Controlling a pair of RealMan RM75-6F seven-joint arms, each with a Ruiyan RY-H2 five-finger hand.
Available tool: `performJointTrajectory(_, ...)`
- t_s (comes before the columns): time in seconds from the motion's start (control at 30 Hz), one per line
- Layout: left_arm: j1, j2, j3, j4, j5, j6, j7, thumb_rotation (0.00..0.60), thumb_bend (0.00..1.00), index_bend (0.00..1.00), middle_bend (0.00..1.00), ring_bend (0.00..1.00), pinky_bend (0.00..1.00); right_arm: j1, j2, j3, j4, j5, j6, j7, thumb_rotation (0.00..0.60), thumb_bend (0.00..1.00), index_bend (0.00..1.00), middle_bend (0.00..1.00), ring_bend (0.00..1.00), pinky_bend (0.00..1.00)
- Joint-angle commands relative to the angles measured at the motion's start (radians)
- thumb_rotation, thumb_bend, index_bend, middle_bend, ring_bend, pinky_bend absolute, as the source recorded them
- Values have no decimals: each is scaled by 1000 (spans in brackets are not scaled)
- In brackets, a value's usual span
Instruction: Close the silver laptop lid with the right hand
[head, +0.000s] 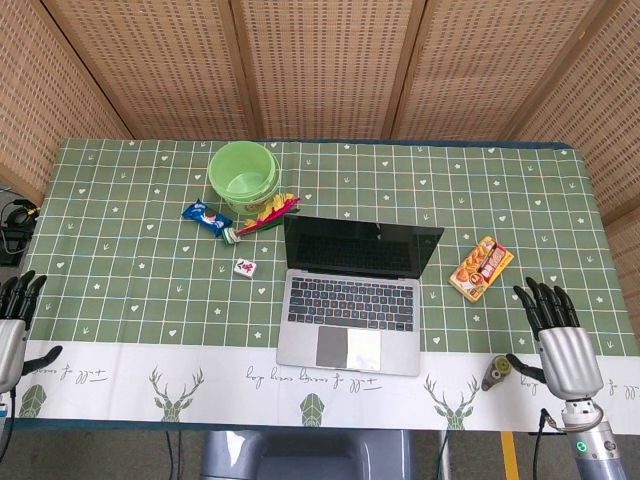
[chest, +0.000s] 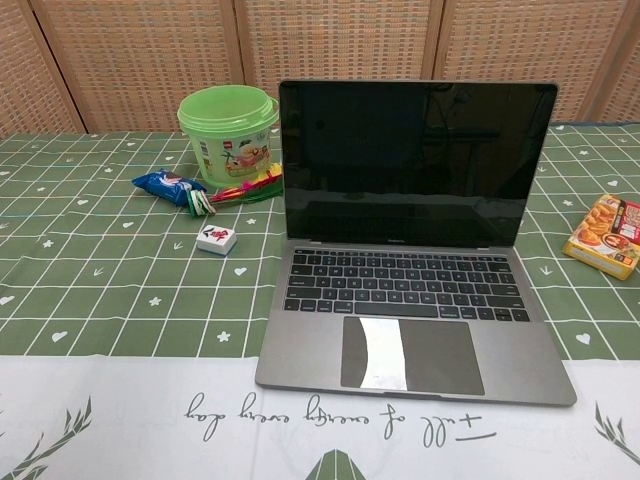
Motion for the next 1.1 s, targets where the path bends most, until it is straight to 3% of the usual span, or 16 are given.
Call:
performJointTrajectory(0.03, 1, 1, 0, -2, 1, 3, 0, 600, 0, 0, 0, 0, 0, 1, 1, -2, -5, -2, -2, 10, 600, 154, 0, 0, 0, 0)
performJointTrajectory(0.23, 5, 6, -3, -7, 1, 12, -2, 600, 0, 0, 0, 0, 0, 11, 7, 0, -36, -9, -9, 77, 600, 172, 0, 0, 0, 0)
performJointTrajectory(0.43, 4, 7, -5, -7, -3, 10, -5, 600, 0, 0, 0, 0, 0, 69, 36, 19, -148, 47, -130, 350, 600, 400, 0, 0, 0, 0)
performJointTrajectory(0.53, 5, 9, -6, -9, 2, 16, -12, 600, 0, 0, 0, 0, 0, 120, 65, 52, -204, 102, -226, 527, 600, 472, 0, 0, 0, 0)
performJointTrajectory(0.73, 8, 11, -10, -5, 10, 29, -22, 600, 0, 0, 0, 0, 0, 200, 75, 139, -240, 236, -368, 712, 600, 560, 0, 0, 0, 0)
performJointTrajectory(0.87, 8, 13, -12, -4, 9, 31, -28, 600, 0, 0, 0, 0, 0, 247, 92, 194, -267, 331, -489, 881, 600, 674, 5, 0, 0, 0)
performJointTrajectory(1.1, 8, 16, -16, -3, 8, 34, -36, 600, 0, 0, 0, 0, 0, 309, 87, 253, -202, 416, -621, 1002, 600, 695, 7, 0, 0, 0)
